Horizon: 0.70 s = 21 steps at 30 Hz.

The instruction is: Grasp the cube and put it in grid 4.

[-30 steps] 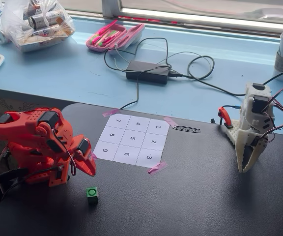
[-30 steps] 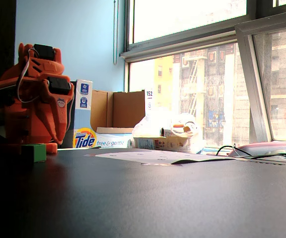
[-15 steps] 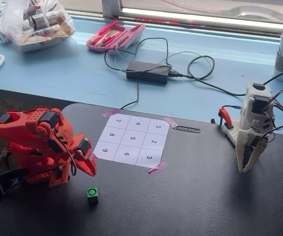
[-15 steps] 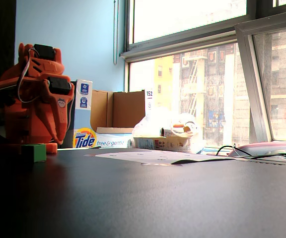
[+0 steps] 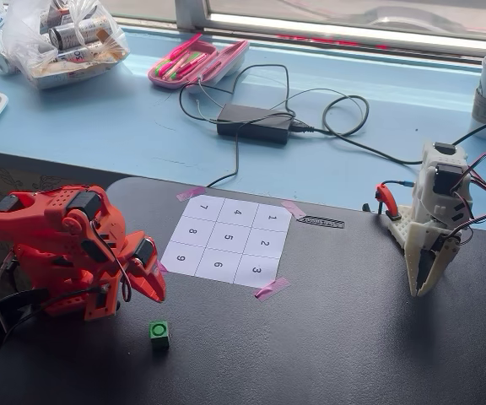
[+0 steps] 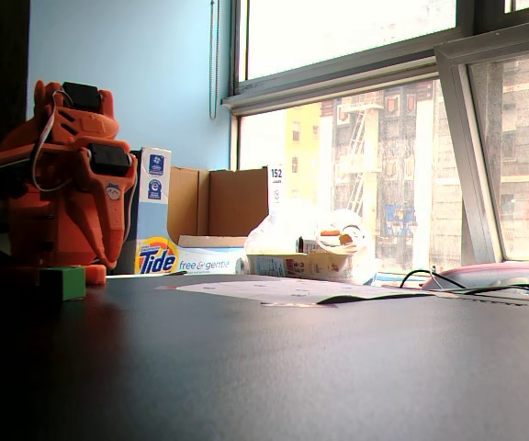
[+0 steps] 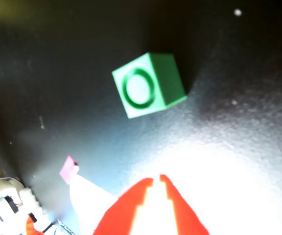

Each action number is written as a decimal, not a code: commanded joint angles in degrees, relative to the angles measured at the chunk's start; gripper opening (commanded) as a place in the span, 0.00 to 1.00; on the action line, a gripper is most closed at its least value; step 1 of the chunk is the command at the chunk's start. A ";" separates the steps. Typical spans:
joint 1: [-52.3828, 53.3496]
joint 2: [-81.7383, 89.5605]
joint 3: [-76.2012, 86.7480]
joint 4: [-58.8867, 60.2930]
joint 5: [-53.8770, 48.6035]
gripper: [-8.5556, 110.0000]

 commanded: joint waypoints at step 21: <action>3.25 -37.53 -27.86 -1.58 -1.05 0.24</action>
